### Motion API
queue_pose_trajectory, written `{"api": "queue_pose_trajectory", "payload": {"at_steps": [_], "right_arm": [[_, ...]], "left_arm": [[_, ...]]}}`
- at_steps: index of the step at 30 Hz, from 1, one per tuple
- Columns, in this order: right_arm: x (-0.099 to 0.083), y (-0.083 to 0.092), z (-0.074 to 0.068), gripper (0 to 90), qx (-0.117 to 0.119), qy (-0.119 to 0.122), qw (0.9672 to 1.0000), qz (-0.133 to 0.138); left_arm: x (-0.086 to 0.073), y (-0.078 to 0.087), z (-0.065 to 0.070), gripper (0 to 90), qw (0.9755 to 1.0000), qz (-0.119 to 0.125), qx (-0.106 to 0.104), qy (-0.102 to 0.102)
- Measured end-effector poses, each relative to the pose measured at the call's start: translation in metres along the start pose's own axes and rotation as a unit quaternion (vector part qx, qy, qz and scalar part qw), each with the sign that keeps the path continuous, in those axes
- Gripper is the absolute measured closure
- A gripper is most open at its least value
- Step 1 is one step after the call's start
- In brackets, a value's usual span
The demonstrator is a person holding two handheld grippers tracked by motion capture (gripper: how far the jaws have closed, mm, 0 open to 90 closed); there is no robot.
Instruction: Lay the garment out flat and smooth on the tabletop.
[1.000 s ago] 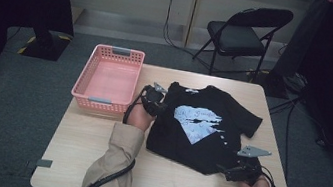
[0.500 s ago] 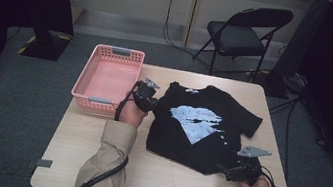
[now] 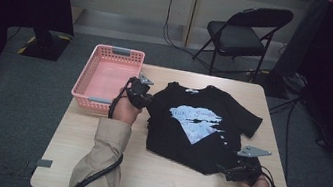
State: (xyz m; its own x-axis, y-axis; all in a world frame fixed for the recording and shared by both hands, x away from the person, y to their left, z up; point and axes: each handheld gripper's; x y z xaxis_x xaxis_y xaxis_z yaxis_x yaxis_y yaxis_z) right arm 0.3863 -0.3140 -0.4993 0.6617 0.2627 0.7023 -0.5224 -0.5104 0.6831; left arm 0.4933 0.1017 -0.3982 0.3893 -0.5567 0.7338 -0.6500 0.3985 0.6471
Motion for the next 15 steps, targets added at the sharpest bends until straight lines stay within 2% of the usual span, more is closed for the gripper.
{"api": "queue_pose_trajectory", "payload": {"at_steps": [15], "right_arm": [[0.000,0.000,0.000,8.5,0.000,0.000,1.0000,0.000]], "left_arm": [[-0.009,0.010,-0.018,86.7,0.9996,-0.001,0.016,0.024]]}}
Point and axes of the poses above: each handheld gripper's, and its own axes: y roughly backward along the jaws, x roughly out of its top, z roughly to its right, and after that the axes turned 15 degrees about -y, right-handed
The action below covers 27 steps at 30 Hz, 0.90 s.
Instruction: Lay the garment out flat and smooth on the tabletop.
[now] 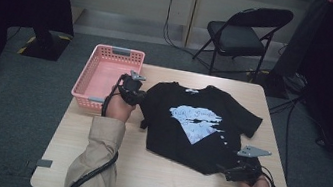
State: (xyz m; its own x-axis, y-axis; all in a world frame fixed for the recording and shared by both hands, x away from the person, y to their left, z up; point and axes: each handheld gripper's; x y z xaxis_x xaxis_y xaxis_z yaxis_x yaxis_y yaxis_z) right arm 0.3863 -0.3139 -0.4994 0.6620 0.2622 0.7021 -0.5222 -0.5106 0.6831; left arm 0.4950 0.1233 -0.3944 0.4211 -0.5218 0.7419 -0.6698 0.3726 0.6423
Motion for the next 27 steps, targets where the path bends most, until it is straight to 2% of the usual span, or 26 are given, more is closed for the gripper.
{"api": "queue_pose_trajectory", "payload": {"at_steps": [9,14,17,27], "right_arm": [[0.000,0.000,0.000,8.5,0.000,0.000,1.0000,0.000],[0.000,0.000,0.000,8.5,0.000,0.000,1.0000,0.000],[0.000,0.000,0.000,8.5,0.000,0.000,1.0000,0.000],[0.000,0.000,0.000,8.5,0.001,0.000,1.0000,0.000]], "left_arm": [[-0.004,0.000,-0.012,86.7,0.9998,-0.003,0.015,0.011],[-0.006,-0.001,-0.021,86.6,0.9995,-0.016,0.025,0.011],[-0.012,-0.004,-0.027,86.5,0.9992,-0.022,0.028,0.019],[-0.016,-0.008,-0.036,86.0,0.9985,-0.032,0.037,0.024]]}}
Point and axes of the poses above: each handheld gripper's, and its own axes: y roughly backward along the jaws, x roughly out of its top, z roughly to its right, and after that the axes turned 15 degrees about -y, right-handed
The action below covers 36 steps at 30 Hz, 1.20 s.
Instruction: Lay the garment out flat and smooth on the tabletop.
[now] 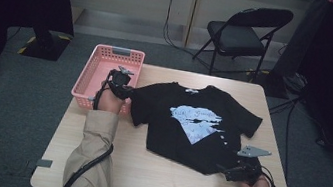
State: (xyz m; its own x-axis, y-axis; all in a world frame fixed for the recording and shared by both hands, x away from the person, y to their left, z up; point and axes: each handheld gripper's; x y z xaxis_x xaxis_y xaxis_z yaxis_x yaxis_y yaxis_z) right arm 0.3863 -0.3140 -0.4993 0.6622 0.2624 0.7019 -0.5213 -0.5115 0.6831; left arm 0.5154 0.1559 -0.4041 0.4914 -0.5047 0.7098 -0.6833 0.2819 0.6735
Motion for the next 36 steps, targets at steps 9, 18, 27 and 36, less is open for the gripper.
{"api": "queue_pose_trajectory", "payload": {"at_steps": [9,18,27,36], "right_arm": [[0.000,0.000,0.000,8.5,0.000,0.000,1.0000,0.000],[0.000,0.000,0.000,8.5,0.001,0.000,1.0000,0.000],[0.000,0.000,0.000,8.5,0.001,0.000,1.0000,0.000],[0.000,0.000,0.000,8.5,0.000,0.001,1.0000,0.000]], "left_arm": [[-0.003,-0.003,-0.001,69.3,0.9997,0.000,0.022,0.006],[-0.005,-0.001,0.001,34.4,0.9995,0.014,0.027,0.013],[-0.001,0.013,0.009,21.3,0.9991,0.041,0.012,0.005],[0.004,0.025,0.026,17.9,0.9977,0.066,-0.015,-0.008]]}}
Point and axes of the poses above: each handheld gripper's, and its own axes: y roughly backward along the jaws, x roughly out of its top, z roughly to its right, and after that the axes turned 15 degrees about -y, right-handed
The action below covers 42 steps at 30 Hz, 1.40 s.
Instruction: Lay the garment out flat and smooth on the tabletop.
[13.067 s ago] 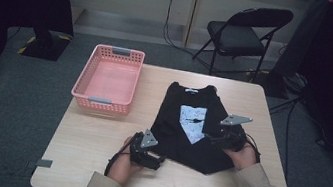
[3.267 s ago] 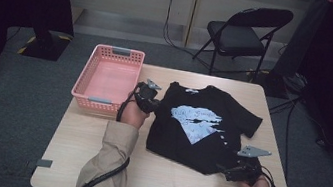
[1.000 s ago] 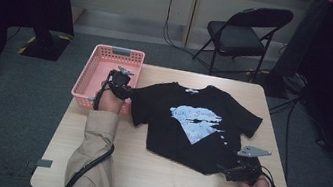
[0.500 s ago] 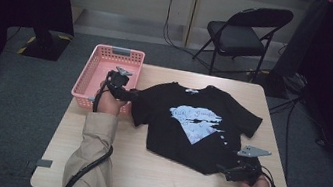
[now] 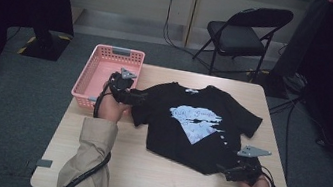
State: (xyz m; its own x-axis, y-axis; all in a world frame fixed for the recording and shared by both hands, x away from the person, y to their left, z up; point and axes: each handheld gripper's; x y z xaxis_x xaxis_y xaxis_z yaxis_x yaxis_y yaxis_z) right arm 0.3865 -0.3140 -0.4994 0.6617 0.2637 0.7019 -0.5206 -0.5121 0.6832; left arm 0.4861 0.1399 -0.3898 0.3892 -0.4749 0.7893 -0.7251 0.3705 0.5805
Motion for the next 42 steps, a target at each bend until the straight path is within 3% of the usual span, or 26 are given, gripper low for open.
{"api": "queue_pose_trajectory", "payload": {"at_steps": [9,14,18,31,37,42], "right_arm": [[0.000,0.000,0.000,8.5,0.000,0.000,1.0000,0.000],[0.000,0.000,0.000,8.5,0.000,0.000,1.0000,0.000],[0.000,0.000,0.000,8.5,0.000,0.000,1.0000,0.000],[0.000,0.000,0.000,8.5,0.000,0.000,1.0000,0.000],[0.000,0.000,0.000,8.5,0.000,0.000,1.0000,0.000],[0.000,0.000,0.000,8.5,0.000,0.000,1.0000,0.000]], "left_arm": [[-0.010,0.001,0.030,16.8,0.9986,0.019,-0.046,-0.017],[-0.018,0.002,0.054,16.4,0.9964,0.020,-0.066,-0.050],[-0.025,0.001,0.068,16.4,0.9944,0.020,-0.081,-0.065],[-0.056,-0.011,0.094,16.4,0.9924,0.025,-0.106,-0.057],[-0.077,-0.018,0.108,16.2,0.9906,0.012,-0.119,-0.067],[-0.083,-0.018,0.113,15.9,0.9905,0.007,-0.117,-0.073]]}}
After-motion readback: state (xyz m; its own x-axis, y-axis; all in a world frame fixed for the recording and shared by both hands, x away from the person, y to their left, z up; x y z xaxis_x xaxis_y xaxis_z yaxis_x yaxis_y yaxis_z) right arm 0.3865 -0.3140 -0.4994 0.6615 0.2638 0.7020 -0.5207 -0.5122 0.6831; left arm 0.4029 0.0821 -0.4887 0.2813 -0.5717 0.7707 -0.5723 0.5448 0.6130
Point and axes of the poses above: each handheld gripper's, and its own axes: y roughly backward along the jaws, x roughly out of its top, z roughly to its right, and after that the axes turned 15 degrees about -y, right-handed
